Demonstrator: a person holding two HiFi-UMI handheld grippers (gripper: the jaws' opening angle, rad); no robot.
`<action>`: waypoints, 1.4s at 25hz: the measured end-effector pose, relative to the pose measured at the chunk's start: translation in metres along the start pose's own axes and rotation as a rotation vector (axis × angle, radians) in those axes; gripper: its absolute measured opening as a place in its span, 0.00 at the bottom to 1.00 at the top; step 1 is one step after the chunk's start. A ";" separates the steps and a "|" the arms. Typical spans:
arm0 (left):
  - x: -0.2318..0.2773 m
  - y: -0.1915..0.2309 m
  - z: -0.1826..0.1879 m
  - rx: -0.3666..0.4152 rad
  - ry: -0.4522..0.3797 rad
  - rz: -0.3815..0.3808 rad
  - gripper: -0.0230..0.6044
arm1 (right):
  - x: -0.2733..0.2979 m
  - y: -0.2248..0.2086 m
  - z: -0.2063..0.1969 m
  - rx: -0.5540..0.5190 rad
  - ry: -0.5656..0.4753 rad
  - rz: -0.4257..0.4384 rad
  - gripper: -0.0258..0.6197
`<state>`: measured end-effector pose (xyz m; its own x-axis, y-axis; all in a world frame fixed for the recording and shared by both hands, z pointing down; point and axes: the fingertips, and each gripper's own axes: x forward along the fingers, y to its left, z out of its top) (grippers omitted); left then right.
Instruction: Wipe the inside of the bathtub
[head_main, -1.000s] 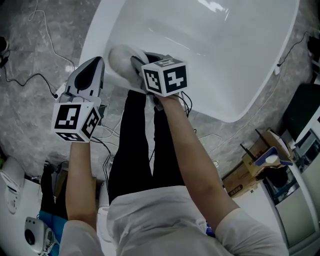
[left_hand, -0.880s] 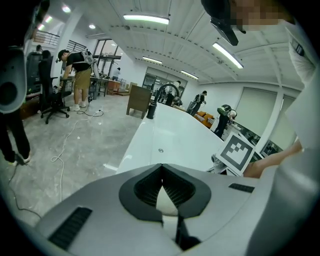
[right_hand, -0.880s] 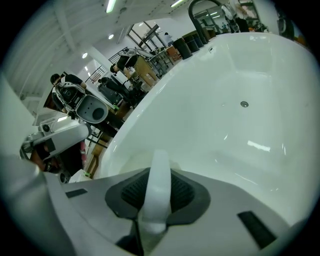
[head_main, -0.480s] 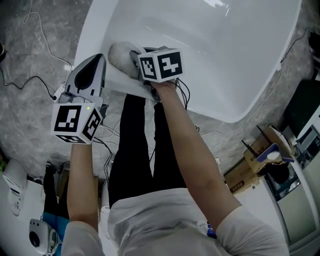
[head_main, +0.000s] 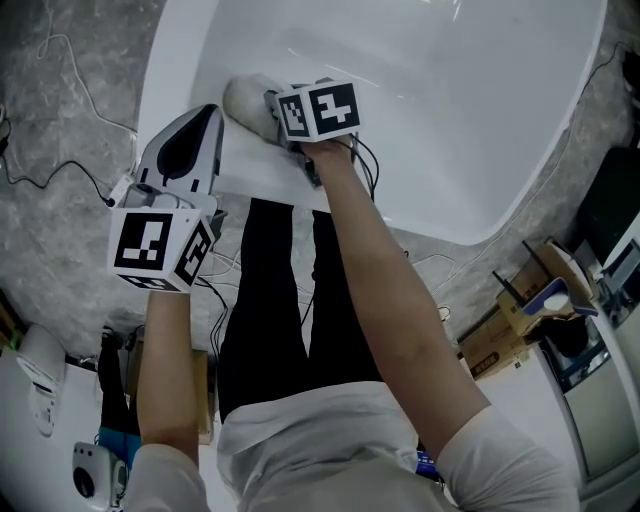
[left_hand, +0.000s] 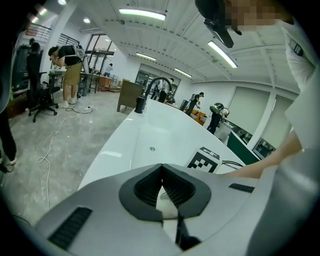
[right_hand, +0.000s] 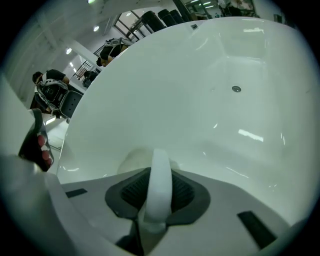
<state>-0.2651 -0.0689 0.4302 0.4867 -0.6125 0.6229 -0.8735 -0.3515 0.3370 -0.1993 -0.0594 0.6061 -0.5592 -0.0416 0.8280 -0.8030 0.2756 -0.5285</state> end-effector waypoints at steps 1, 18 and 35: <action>0.002 -0.002 -0.001 0.002 0.003 -0.005 0.06 | 0.001 -0.004 -0.001 0.002 -0.001 -0.007 0.19; 0.037 -0.043 -0.001 0.038 0.035 -0.087 0.06 | -0.027 -0.075 -0.037 0.105 0.022 -0.118 0.19; 0.084 -0.099 -0.022 0.108 0.131 -0.160 0.06 | -0.073 -0.131 -0.078 0.162 0.007 -0.163 0.19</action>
<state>-0.1375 -0.0700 0.4649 0.6072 -0.4479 0.6563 -0.7754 -0.5146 0.3661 -0.0370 -0.0180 0.6293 -0.4185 -0.0661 0.9058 -0.9055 0.1075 -0.4105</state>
